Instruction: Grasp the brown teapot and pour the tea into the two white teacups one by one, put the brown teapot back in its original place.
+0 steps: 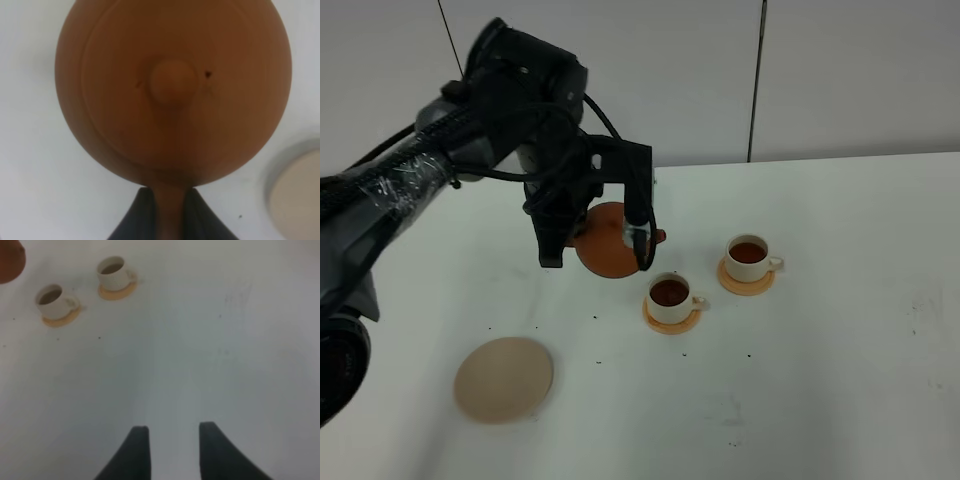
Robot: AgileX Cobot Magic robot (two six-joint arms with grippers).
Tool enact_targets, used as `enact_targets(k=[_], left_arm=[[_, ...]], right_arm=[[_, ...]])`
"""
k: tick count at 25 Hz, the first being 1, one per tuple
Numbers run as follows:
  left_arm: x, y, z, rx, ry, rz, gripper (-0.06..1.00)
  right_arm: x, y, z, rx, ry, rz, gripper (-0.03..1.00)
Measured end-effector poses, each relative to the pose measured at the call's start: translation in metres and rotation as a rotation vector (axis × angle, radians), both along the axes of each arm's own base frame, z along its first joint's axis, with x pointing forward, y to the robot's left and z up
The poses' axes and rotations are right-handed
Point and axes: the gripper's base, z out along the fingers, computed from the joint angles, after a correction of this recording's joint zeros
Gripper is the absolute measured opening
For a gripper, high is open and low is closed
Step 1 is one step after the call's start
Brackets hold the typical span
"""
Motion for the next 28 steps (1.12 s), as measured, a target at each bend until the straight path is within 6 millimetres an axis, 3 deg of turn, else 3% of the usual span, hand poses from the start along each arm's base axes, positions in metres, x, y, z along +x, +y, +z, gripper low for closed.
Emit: enact_targets(k=[23,28], left_arm=[[-0.0035,-0.0053,-0.0011,-0.092,0.048,0.019,0.17],[-0.0058,-0.0042,0.0085,-0.106,0.029,0.033,0.17]], right_arm=[[0.0000,0.0001,0.0000,0.001,0.000,0.001,0.24],[0.0000,0.0001,0.0000,0.001,0.000,0.001,0.24]])
